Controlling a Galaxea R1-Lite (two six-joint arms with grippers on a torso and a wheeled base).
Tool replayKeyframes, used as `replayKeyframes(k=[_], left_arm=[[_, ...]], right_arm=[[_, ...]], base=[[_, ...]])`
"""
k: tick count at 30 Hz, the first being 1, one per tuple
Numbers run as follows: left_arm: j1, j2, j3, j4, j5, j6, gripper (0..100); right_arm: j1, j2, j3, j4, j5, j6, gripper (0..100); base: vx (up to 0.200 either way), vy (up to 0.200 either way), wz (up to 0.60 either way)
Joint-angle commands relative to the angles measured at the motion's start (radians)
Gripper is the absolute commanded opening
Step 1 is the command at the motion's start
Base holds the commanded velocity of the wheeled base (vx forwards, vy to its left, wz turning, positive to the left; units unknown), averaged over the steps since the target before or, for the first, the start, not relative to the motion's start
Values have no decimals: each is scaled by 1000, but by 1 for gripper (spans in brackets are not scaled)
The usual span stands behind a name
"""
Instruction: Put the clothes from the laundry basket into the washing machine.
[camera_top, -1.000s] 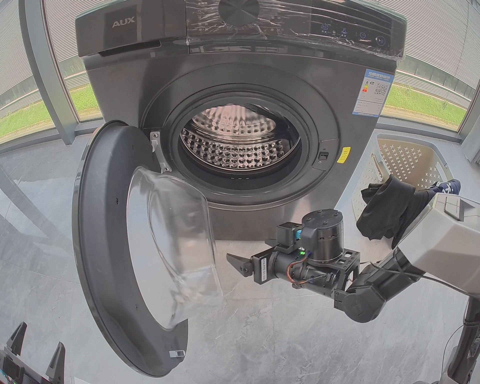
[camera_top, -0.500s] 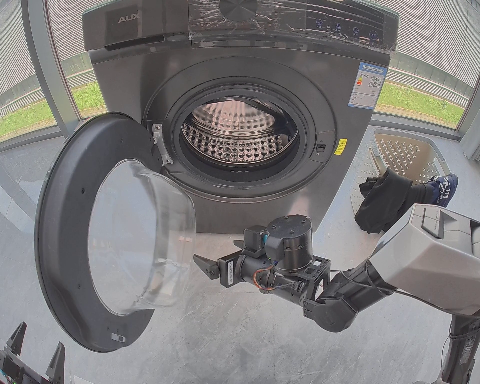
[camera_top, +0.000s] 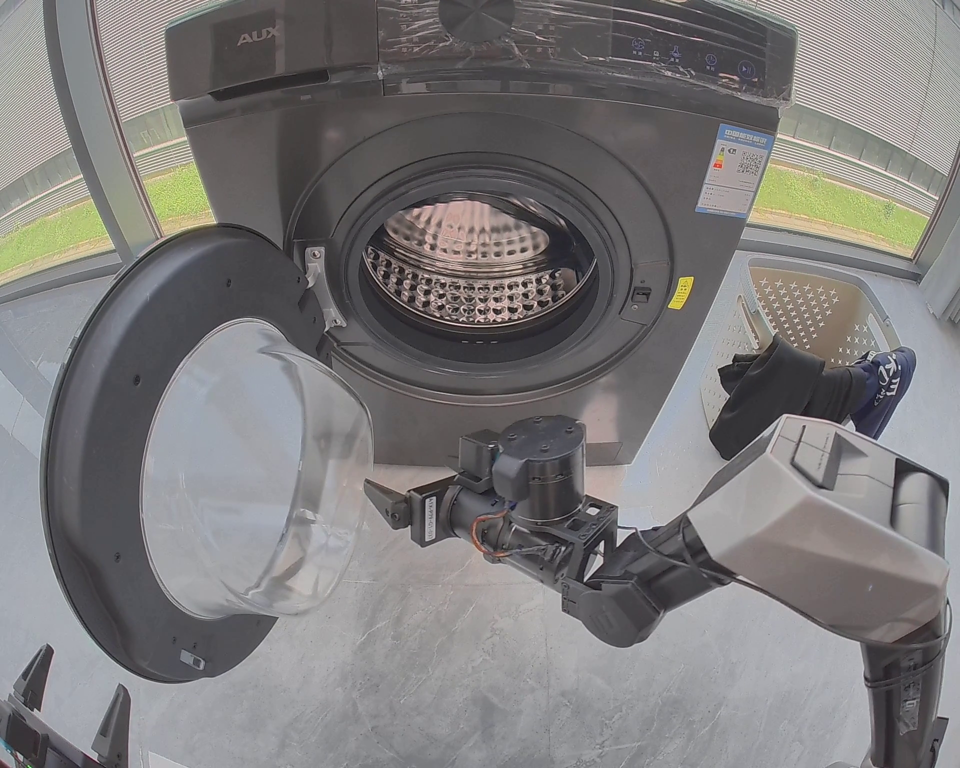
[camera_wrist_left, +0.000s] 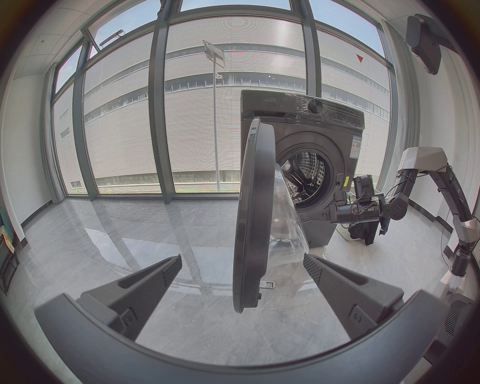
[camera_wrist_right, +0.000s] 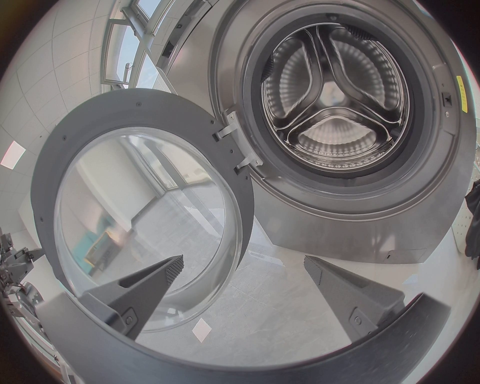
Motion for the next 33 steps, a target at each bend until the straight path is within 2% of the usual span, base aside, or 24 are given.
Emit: replayKeyframes(k=[1, 5, 9, 14, 17, 20, 21, 25, 28, 29, 30, 31, 32, 33], left_arm=[[0, -13, 18, 0, 0, -1, 100], [0, -13, 18, 0, -1, -1, 100], [0, -13, 18, 0, 0, -2, 100], [0, -13, 18, 0, -1, -2, 100], [0, -13, 18, 0, -1, -2, 100], [0, -13, 18, 0, 0, -2, 100], [0, -13, 18, 0, 0, -2, 100], [0, -13, 18, 0, 0, -2, 100], [0, -13, 18, 0, -1, -2, 100], [0, -13, 18, 0, 0, -4, 100], [0, -13, 18, 0, 0, -4, 100], [0, -13, 18, 0, 0, -2, 100], [0, -13, 18, 0, 0, -1, 100], [0, -13, 18, 1, 0, -1, 100]], right_arm=[[28, 96, -79, 3, -11, 0, 100], [63, 152, -155, 0, -15, 11, 100], [81, 201, -261, 1, -70, 44, 100], [52, 158, -231, -5, -80, 47, 100], [15, 47, -116, 0, -77, 44, 100], [-23, -94, 52, -10, -70, 35, 100], [-23, -94, 52, -10, -70, 35, 100], [-120, -359, 352, -40, -61, -22, 100], [-176, -488, 484, -77, -52, -51, 100], [-212, -562, 558, -89, -50, -68, 100], [-222, -583, 581, -92, -50, -75, 100], [-261, -645, 648, -99, -50, -100, 100], [-342, -761, 782, -115, -41, -147, 100], [-376, -806, 834, -129, -29, -155, 100]], base=[[0, 0, 0], [0, 0, 0], [0, 0, 0], [0, 0, 0], [0, 0, 0], [0, 0, 0], [0, 0, 0], [0, 0, 0], [0, 0, 0], [0, 0, 0], [0, 0, 0], [0, 0, 0], [0, 0, 0], [0, 0, 0]])
